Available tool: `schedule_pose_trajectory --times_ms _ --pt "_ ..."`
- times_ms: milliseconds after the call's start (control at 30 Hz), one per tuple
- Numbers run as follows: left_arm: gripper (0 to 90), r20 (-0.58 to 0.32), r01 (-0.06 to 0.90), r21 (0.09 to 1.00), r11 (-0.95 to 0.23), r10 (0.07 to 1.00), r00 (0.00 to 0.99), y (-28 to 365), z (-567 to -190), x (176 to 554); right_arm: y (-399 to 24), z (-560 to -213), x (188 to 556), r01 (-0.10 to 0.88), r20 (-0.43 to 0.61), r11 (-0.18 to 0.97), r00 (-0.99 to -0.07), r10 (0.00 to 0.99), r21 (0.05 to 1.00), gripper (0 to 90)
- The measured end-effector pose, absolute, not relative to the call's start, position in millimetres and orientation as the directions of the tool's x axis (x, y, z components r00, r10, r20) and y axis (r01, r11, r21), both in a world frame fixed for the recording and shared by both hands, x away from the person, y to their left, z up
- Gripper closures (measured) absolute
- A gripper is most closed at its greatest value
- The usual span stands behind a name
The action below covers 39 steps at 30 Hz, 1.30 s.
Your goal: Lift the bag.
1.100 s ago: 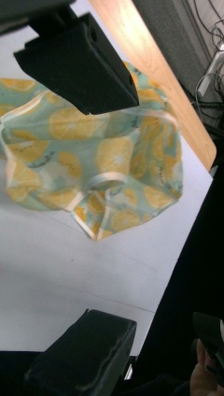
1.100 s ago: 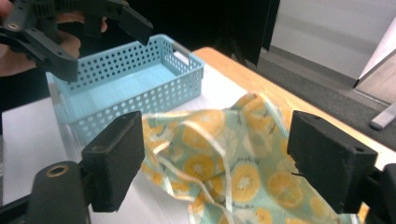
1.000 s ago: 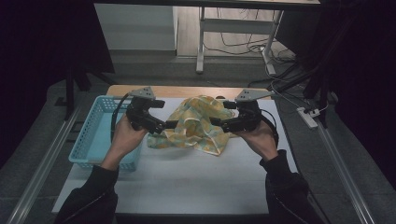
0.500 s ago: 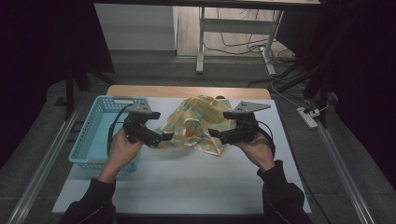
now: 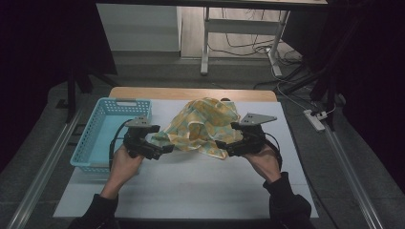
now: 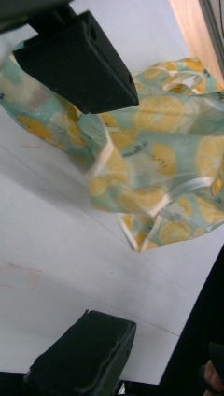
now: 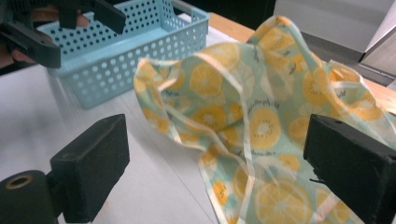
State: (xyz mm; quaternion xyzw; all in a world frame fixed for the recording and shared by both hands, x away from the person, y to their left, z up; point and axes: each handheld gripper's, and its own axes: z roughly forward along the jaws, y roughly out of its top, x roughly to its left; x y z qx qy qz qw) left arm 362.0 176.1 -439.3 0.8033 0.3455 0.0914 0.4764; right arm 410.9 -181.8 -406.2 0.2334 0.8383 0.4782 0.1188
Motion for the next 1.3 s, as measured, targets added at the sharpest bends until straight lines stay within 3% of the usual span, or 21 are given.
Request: schedule_pose_trajectory --times_ms 367,1300 --pt "0.0 -0.204 0.494 0.816 -0.300 0.650 0.732 182 -454 343 -190 -426 397 0.302 0.025 0.438 -0.845 0.534 0.847 0.0" --pt "0.0 -0.213 0.533 0.815 -0.228 0.736 0.642 220 -480 257 -243 -459 334 0.338 -0.006 0.434 -0.784 0.621 0.835 0.0"
